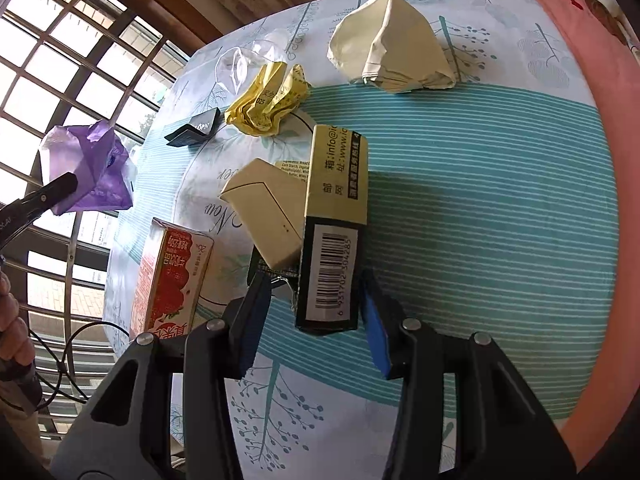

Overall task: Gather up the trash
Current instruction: 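Grasp the purple plastic bag with the left tool while the right tool grasps the cracker box, then lift the purple bag and cracker box and carry them toward the bin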

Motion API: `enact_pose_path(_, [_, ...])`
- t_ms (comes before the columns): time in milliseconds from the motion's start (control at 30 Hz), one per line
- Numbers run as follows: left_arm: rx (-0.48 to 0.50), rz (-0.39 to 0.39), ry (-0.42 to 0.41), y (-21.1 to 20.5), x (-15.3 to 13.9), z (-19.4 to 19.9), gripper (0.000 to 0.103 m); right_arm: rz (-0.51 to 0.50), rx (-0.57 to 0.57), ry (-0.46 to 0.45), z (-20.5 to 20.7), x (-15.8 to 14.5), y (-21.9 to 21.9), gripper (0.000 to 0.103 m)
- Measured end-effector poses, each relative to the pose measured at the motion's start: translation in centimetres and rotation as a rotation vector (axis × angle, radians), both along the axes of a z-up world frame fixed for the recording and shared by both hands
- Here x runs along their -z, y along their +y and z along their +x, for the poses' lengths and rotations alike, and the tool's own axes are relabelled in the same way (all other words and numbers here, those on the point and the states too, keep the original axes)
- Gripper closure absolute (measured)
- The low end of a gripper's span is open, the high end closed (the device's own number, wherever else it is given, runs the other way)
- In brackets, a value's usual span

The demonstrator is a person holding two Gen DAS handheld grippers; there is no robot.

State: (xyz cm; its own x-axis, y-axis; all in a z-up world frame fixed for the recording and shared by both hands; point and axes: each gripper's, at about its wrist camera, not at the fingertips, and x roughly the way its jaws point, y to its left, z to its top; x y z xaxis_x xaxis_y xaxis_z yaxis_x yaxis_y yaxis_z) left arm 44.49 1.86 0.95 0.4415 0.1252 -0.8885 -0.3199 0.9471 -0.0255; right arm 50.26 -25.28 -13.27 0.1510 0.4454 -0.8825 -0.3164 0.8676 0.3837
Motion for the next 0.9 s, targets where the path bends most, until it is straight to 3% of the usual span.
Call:
enact_pose_path(67, [0.007, -0.01, -0.003, 0.1, -0.1, -0.7, 0.1, -0.01, 0.005, -0.01, -0.2, -0.1, 0.4, 0.075])
enact_pose_path(500, [0.13, -0.06, -0.067, 0.5, -2.3, -7.3, 0.1, -0.05, 0.02, -0.166, -4.4, -6.3, 2.2, 0.079])
enact_pose_path(700, [0.233, -0.084, -0.125, 2.5, -4.5, -13.4, 0.1, -0.061, 0.07, -0.231, -10.4, -9.4, 3.5, 0.079])
enact_pose_path(900, [0.346, -0.122, -0.136, 5.2, -5.1, -20.8, 0.1, -0.076, 0.154, -0.303, -19.1, -12.4, 5.5, 0.079])
